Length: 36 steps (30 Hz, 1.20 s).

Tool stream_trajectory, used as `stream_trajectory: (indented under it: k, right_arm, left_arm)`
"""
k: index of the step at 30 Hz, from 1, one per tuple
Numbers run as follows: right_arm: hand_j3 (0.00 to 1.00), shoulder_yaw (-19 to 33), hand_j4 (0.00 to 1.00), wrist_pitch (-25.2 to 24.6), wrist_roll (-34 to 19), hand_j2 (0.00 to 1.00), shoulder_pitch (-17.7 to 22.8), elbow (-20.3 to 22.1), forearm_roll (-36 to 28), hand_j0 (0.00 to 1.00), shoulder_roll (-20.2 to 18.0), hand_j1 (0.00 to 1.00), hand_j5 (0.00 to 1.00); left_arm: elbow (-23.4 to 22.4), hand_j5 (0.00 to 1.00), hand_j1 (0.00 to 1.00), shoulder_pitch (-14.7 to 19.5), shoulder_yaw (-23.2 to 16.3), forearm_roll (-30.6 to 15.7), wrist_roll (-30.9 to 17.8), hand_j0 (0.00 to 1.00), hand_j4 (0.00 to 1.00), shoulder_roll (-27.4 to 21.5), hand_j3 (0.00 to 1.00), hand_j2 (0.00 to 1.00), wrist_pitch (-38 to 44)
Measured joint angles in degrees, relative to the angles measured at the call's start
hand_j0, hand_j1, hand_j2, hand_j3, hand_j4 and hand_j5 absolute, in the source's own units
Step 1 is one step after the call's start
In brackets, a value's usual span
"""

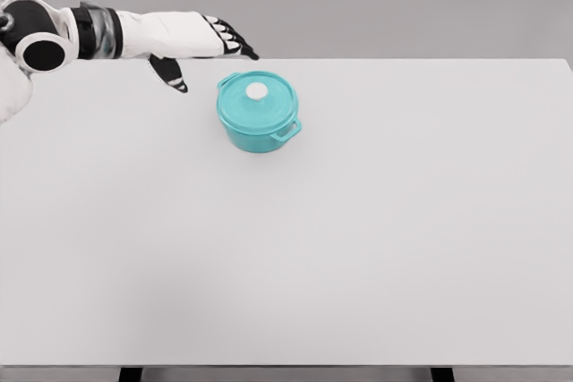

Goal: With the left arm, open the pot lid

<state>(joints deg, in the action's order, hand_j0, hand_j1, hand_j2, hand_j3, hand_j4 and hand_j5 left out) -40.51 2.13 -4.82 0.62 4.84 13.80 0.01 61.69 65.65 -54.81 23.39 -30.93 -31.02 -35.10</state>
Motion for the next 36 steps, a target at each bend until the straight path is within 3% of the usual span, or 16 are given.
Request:
stream_trajectory:
  k: [5, 9, 14, 16, 36]
  right_arm:
    - [1.0, 0.0, 1.0, 0.0, 0.0, 1.0, 0.0, 0.0, 0.0, 1.0, 0.0, 1.0, 1.0]
    - [1.0, 0.0, 1.0, 0.0, 0.0, 1.0, 0.0, 0.0, 0.0, 1.0, 0.0, 1.0, 1.0]
    - [1.0, 0.0, 1.0, 0.0, 0.0, 1.0, 0.0, 0.0, 0.0, 1.0, 0.0, 1.0, 1.0]
    - [1.0, 0.0, 1.0, 0.0, 0.0, 1.0, 0.0, 0.0, 0.0, 1.0, 0.0, 1.0, 1.0]
    - [1.0, 0.0, 1.0, 0.0, 0.0, 1.0, 0.0, 0.0, 0.0, 1.0, 0.0, 1.0, 1.0]
  left_arm:
    - [-11.7, 1.0, 1.0, 1.9, -3.7, -0.2, 0.2, 1.0, 1.0, 9.7, 1.0, 1.0, 0.0]
    - [-15.2, 1.0, 1.0, 2.0, -4.7, -0.1, 0.3, 1.0, 1.0, 12.1, 1.0, 1.0, 0.0]
    - [-16.3, 0.91, 0.91, 2.0, -5.5, 0.2, 0.3, 0.91, 0.91, 13.0, 0.91, 0.91, 0.0]
    - [-16.5, 0.79, 0.79, 2.1, -5.7, 0.1, 0.3, 0.79, 0.79, 13.2, 0.79, 0.79, 0.0]
    - [-16.5, 0.71, 0.71, 3.0, -6.5, -0.1, 0.2, 0.71, 0.71, 12.9, 0.71, 0.71, 0.0]
